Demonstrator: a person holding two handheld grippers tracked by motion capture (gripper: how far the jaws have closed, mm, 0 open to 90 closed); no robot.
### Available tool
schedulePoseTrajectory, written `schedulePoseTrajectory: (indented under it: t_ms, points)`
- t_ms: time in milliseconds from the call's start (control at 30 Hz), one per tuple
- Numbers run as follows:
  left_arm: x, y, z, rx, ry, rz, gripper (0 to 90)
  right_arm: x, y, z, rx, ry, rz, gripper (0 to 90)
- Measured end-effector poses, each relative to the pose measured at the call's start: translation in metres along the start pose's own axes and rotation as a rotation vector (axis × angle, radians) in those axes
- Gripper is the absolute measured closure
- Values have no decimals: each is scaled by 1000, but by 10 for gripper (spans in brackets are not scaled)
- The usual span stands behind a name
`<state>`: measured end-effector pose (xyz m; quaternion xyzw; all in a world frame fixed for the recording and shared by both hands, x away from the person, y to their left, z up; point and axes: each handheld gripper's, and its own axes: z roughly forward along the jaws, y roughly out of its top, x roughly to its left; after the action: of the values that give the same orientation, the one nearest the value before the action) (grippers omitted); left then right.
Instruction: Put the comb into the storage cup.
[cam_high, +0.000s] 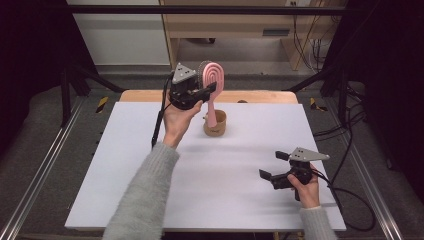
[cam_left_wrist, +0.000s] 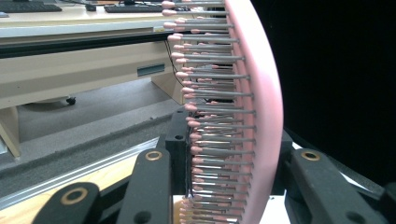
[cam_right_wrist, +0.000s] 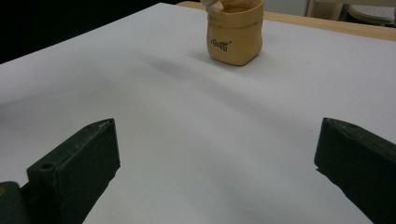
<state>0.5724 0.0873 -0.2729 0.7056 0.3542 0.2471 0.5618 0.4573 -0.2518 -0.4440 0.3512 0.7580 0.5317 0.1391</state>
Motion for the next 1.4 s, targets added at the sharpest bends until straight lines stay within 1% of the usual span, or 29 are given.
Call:
schedulePoseTrajectory:
  t_ms: [233,367,500,600,733,933,1167,1400]
  points:
    - [2,2,13,1,10,0,634,-1,-1,0,2,-2,0,5]
    - [5,2,19,0,20,-8,634,-1,-1,-1,0,-1,-2,5]
    - [6,2,25,12,29,-4,634,-1,-1,0,4,-3,-3,5]
    - [7,3,29,10,26,-15,634,-1,-1,0,3,-1,-2,5]
    - [8,3,34,12,37,-11,634,-1,-1,0,2,3,1,5]
    - [11,4,40,9,43,-19,634,-1,-2,1,3,1,1,5]
    - [11,2,46,15,44,-15,634,-1,-2,1,0,1,0,5]
    - [13,1,54,10,44,-12,634,-1,-2,1,1,1,-2,5]
